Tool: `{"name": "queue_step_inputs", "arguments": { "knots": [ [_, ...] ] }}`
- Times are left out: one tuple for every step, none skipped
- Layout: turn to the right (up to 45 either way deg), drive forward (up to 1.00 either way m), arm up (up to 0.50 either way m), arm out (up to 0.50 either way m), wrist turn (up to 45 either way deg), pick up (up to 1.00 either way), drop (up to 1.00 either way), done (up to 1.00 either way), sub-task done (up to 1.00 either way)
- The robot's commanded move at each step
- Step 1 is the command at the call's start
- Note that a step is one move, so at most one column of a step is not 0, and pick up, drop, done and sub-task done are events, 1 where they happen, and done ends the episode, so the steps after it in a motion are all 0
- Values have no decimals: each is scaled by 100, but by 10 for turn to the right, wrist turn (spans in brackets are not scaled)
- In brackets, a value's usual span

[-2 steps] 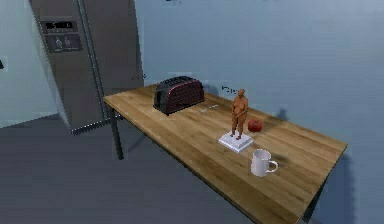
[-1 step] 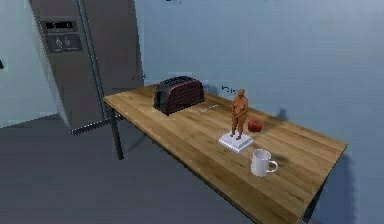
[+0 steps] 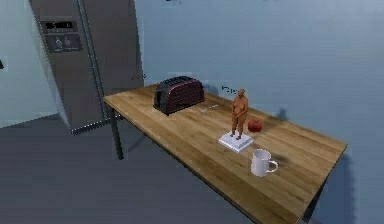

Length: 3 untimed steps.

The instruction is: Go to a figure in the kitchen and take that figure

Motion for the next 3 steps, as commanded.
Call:
{"name": "queue_step_inputs", "arguments": {
  "knots": [
    [0,0,-16,0,0,0,0,0,0],
    [0,0,0,0,0,100,0,0,0],
    [0,0,10,0,0,0,0,0,0]
  ]
}}
